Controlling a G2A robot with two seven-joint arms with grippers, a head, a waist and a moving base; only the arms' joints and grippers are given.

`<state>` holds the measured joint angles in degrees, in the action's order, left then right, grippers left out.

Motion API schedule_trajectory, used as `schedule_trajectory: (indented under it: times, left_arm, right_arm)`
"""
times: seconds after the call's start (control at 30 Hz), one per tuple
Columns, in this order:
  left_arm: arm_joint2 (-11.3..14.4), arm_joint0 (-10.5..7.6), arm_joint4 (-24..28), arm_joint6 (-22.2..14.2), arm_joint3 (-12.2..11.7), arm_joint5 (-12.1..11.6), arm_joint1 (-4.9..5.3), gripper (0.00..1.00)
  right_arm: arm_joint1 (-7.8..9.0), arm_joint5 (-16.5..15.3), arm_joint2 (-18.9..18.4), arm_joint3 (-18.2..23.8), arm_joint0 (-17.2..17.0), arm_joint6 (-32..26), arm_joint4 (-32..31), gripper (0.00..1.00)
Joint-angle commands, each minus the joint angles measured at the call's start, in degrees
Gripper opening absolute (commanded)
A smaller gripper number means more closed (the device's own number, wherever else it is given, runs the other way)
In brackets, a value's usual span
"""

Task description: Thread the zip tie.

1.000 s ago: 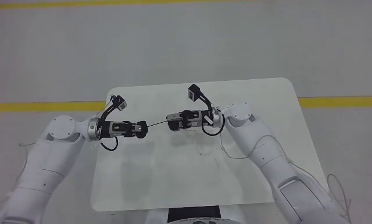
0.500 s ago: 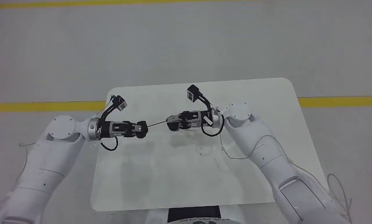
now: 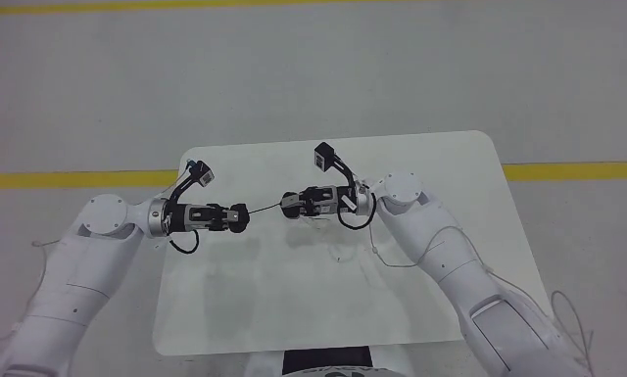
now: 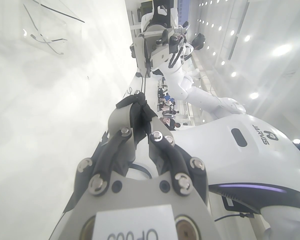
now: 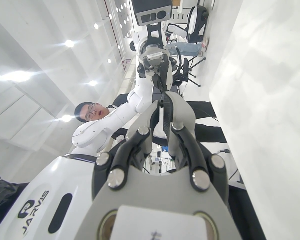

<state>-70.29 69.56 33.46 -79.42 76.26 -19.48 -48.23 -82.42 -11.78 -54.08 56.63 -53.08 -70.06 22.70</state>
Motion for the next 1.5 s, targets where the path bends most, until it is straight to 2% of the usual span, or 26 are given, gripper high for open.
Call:
schedule_trajectory:
  times: [0.0,0.37,0.4,0.43,0.47,1.03,1.13,1.2,1.3,1.47]
  left_arm:
    - [0.0,0.00,0.0,0.0,0.0,0.0,0.00,0.00]
    - [0.0,0.00,0.0,0.0,0.0,0.0,0.00,0.00]
    - [0.0,0.00,0.0,0.0,0.0,0.0,0.00,0.40]
    - [0.0,0.00,0.0,0.0,0.0,0.0,0.00,0.73]
    - [0.0,0.00,0.0,0.0,0.0,0.0,0.00,1.00]
    - [0.0,0.00,0.0,0.0,0.0,0.0,0.00,1.00]
    - [0.2,0.93,1.6,2.5,1.0,0.0,-0.24,1.00]
    - [-0.3,1.40,4.5,3.2,1.5,0.0,-0.57,1.00]
    - [-0.7,1.59,4.0,3.9,2.3,0.0,-1.28,1.00]
    - [-0.4,1.68,4.9,4.6,2.8,0.0,-3.37,1.00]
  right_arm:
    - [0.03,0.0,0.1,0.0,0.0,0.1,0.1,0.02]
    - [0.28,-0.1,0.3,0.2,0.1,0.6,0.5,0.00]
    - [0.31,-0.1,0.3,0.2,0.0,0.7,0.6,0.00]
    - [0.34,-0.2,0.3,0.3,-0.1,0.9,0.8,0.00]
    - [0.37,-0.2,0.2,0.3,-0.1,1.0,0.9,0.00]
    - [0.48,-0.4,0.0,0.8,-1.1,3.0,2.4,0.00]
    - [0.50,-1.4,-0.7,2.2,-2.8,3.6,5.7,0.00]
    - [0.49,-2.1,-1.1,2.4,-3.5,3.3,7.6,0.00]
    - [0.37,-3.1,-1.3,2.0,-4.0,2.6,10.4,0.00]
    - [0.04,-4.3,-1.1,0.6,-4.1,1.7,13.4,0.00]
